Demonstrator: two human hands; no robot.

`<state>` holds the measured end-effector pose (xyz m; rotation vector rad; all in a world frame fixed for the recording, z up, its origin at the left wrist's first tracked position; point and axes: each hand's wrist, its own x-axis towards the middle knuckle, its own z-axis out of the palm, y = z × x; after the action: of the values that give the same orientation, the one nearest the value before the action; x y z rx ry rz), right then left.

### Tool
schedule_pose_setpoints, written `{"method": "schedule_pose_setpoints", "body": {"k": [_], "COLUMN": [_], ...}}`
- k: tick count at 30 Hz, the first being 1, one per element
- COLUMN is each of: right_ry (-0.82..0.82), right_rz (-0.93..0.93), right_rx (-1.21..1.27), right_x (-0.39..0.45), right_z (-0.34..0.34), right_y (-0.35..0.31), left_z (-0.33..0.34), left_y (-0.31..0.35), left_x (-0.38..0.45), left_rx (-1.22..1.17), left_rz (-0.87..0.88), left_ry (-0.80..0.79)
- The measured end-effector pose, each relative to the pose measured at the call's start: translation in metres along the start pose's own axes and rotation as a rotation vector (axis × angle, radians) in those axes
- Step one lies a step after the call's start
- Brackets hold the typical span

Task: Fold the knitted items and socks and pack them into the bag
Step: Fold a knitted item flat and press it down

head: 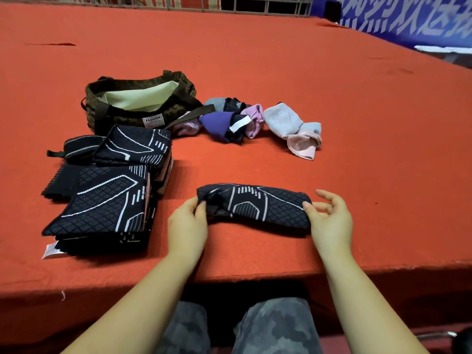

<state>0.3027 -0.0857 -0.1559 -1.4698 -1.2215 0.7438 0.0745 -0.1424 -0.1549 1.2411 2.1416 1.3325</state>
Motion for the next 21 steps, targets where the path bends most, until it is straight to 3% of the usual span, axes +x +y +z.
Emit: {"method": "schedule_pose_setpoints", "body": {"k": [3, 5, 7, 10, 13, 15, 21], "right_ry": [0.042, 0.079, 0.129, 0.118, -0.012, -0.103, -0.187], "right_rz": [0.002, -0.045, -0.133, -0.191, -0.125, -0.052, -0.043], "right_rx": [0.026, 0.073, 0.131, 0.1, -0.212, -0.381, -0.74], "right_x": [0.008, 0.01, 0.009, 0.009, 0.008, 0.003, -0.004], "right_z": [-0.012, -0.016, -0.017, -0.018, -0.018, -0.019, -0.018], "right_y": [0.0, -0.005, -0.013, -0.017, -0.006, 0.005, 0.005], "left_z": [-0.011, -0.016, -0.021, -0.029, -0.026, -0.022, -0.015], "left_y": [-0.002, 0.008, 0.019, 0.026, 0.011, 0.0, -0.001], "left_x": [0.006, 0.005, 0.006, 0.009, 0.009, 0.002, 0.004], "left_rx": [-0.169, -0.423, -0.572, -0.405, 0.038, 0.179, 0.051], "left_rz": [-0.036, -0.05, 0.059, 0.225, 0.099, -0.02, -0.171], "left_ry": [-0.03, -0.074, -0.051, -0.106, -0.309, -0.447, -0.332]}}
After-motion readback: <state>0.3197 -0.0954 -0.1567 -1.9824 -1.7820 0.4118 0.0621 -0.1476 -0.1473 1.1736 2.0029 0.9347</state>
